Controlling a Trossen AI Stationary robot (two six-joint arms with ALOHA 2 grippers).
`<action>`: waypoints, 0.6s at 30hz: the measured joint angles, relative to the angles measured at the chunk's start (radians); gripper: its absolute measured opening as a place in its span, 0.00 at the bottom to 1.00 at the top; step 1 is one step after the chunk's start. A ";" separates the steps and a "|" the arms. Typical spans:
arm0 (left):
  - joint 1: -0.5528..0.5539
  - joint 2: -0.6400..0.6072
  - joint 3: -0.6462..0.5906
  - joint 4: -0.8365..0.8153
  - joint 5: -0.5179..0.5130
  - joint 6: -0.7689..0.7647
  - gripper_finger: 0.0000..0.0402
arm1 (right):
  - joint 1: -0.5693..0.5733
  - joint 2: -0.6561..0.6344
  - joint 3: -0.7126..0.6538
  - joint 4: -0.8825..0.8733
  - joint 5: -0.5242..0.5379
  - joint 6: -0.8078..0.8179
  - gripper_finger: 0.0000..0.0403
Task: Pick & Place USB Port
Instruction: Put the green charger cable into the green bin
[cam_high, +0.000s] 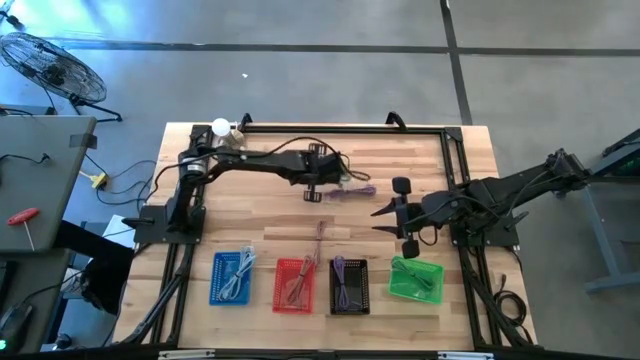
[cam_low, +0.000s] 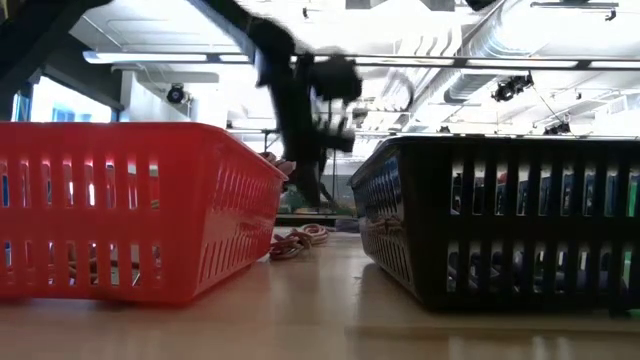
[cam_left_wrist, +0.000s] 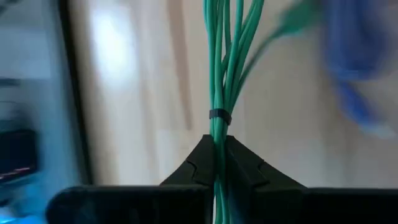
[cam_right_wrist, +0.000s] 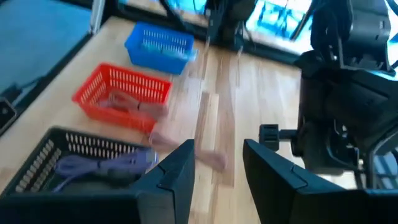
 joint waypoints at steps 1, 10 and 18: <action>-0.015 -0.010 0.030 -0.056 -0.036 0.004 0.02 | 0.000 0.000 0.000 0.021 0.000 -0.014 0.32; -0.133 -0.110 0.300 -0.383 -0.279 -0.100 0.02 | 0.019 -0.008 0.000 0.174 -0.022 -0.131 0.31; -0.273 -0.290 0.416 -0.389 -0.380 -0.275 0.02 | 0.135 -0.086 0.000 0.312 -0.030 -0.270 0.22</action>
